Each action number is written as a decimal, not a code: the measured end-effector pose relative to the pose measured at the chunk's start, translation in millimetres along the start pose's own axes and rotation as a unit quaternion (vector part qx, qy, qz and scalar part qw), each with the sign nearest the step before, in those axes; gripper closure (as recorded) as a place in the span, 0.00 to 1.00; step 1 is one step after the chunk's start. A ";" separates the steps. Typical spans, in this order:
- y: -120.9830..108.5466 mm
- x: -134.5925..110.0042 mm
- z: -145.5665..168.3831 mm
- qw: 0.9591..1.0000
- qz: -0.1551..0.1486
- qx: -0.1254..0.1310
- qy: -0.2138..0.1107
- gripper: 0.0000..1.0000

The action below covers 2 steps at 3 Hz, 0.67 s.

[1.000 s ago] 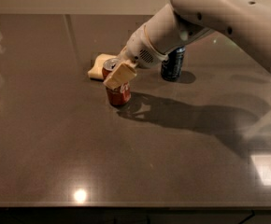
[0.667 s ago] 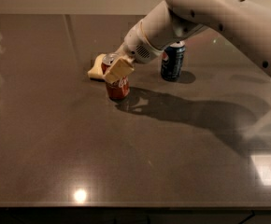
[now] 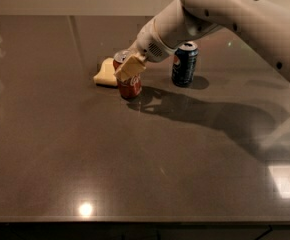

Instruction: Move coke can near sponge

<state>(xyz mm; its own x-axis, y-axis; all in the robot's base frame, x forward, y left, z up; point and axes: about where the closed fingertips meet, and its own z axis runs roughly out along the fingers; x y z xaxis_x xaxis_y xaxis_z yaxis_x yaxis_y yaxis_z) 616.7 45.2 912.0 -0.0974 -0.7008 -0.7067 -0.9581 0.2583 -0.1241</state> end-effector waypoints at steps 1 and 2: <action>-6.3 3.5 0.8 1.000 0.002 0.004 -0.002 0.58; -5.3 2.8 2.3 1.000 0.002 0.002 -0.002 0.36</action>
Offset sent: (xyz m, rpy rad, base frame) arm 0.0055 -0.0033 -0.0021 0.0044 -0.0032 -0.0077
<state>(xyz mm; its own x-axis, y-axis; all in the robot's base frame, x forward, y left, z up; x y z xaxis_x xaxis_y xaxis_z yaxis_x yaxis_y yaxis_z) 622.1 43.4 909.0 -0.0995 -0.6972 -0.7099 -0.9564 0.2638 -0.1250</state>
